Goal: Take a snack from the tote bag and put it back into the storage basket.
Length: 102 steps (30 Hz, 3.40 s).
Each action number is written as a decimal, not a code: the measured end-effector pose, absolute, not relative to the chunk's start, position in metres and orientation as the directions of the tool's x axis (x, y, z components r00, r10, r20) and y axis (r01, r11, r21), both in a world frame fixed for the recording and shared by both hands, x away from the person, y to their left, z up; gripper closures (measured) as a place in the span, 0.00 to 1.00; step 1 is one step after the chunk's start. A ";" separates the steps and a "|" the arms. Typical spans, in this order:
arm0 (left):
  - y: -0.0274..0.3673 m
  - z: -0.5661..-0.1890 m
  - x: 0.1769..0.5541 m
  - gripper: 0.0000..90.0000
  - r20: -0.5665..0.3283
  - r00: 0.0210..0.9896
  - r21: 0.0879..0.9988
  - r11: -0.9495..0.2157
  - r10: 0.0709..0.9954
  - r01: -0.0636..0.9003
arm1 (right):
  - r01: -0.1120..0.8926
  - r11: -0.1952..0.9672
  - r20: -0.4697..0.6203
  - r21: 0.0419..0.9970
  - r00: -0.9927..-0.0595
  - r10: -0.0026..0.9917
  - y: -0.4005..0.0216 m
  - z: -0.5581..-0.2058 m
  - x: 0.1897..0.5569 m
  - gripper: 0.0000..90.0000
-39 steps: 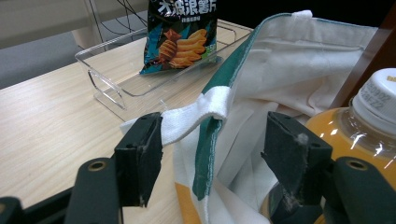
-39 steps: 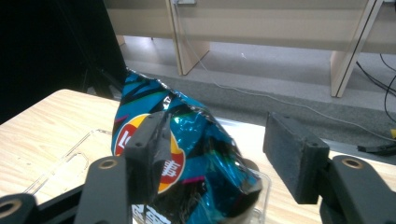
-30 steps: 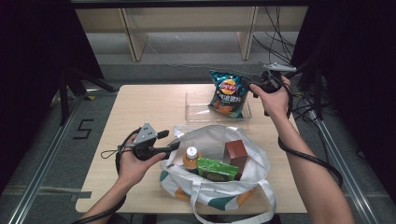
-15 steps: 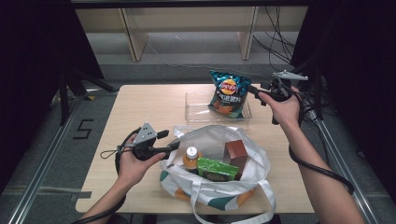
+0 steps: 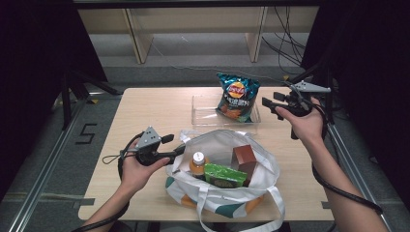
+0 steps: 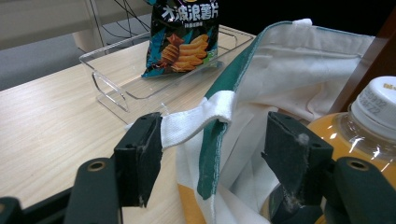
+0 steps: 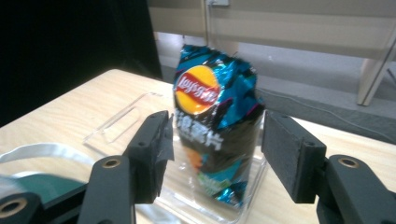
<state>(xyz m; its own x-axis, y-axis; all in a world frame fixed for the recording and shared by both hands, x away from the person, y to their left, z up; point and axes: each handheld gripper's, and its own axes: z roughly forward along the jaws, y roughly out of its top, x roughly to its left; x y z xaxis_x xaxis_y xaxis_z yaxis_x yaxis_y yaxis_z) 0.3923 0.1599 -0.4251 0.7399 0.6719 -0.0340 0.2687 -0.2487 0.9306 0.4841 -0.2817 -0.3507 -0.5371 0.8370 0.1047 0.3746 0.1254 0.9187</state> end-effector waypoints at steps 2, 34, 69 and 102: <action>0.161 -0.425 0.392 0.40 -0.038 0.737 0.931 -0.245 0.675 0.271 | 0.371 0.110 0.114 0.922 -0.533 0.838 -0.281 -0.351 0.479 0.48; 0.162 -0.419 0.390 0.40 -0.019 0.720 0.933 -0.246 0.693 0.261 | 0.356 0.199 0.129 0.913 -0.714 0.688 -0.271 -0.360 0.413 0.47; 0.160 -0.419 0.390 0.40 -0.025 0.726 0.935 -0.240 0.688 0.260 | 0.300 0.274 0.170 0.914 -0.895 0.412 -0.253 -0.365 0.386 0.35; 0.159 -0.420 0.390 0.39 -0.019 0.727 0.931 -0.253 0.686 0.262 | 0.223 0.356 0.121 0.907 -0.950 0.287 -0.238 -0.375 0.383 0.32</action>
